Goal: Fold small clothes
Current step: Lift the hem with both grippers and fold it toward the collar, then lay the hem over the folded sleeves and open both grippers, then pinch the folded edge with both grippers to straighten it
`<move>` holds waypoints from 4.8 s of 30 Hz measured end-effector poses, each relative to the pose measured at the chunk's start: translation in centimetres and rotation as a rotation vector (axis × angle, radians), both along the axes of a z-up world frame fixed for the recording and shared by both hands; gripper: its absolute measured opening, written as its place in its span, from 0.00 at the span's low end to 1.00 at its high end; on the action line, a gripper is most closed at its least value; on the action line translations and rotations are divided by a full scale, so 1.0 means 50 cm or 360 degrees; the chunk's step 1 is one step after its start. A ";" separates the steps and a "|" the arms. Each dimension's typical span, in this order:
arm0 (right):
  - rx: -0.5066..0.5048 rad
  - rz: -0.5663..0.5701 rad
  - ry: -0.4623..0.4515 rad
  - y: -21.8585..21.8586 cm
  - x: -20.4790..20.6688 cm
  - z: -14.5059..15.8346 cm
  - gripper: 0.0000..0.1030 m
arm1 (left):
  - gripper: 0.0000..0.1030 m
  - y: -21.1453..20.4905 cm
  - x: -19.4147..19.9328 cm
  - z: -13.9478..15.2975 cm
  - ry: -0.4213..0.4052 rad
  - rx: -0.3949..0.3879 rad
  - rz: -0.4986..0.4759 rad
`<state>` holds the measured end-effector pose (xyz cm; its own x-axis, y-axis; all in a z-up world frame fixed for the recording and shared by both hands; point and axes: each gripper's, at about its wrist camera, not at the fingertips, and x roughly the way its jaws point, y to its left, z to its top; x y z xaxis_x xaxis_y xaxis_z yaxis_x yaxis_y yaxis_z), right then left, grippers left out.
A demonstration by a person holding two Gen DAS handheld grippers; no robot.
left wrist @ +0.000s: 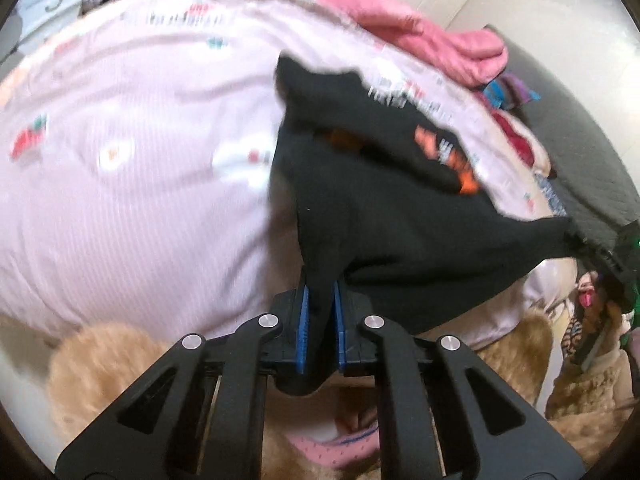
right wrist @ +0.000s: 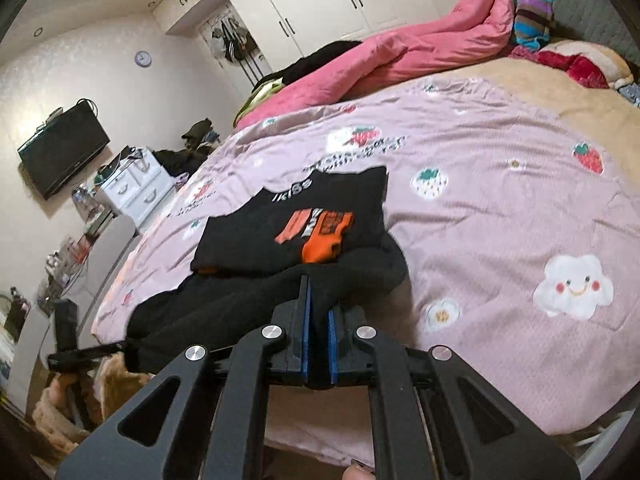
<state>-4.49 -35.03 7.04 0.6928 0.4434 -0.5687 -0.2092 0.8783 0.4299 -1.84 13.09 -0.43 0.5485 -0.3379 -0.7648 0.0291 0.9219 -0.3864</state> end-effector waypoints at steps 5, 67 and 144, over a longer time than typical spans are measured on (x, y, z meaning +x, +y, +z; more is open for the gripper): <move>-0.0012 -0.0045 -0.0059 0.000 0.022 0.020 0.06 | 0.04 -0.002 0.034 0.054 -0.0150 0.0020 0.0000; -0.0321 -0.0168 0.0000 0.087 0.373 -0.045 0.54 | 0.21 0.028 0.362 0.048 -0.0226 0.0113 0.0286; -0.0401 -0.0280 0.0182 0.082 0.604 -0.162 0.06 | 0.04 0.045 0.532 -0.044 -0.0257 0.0296 0.0276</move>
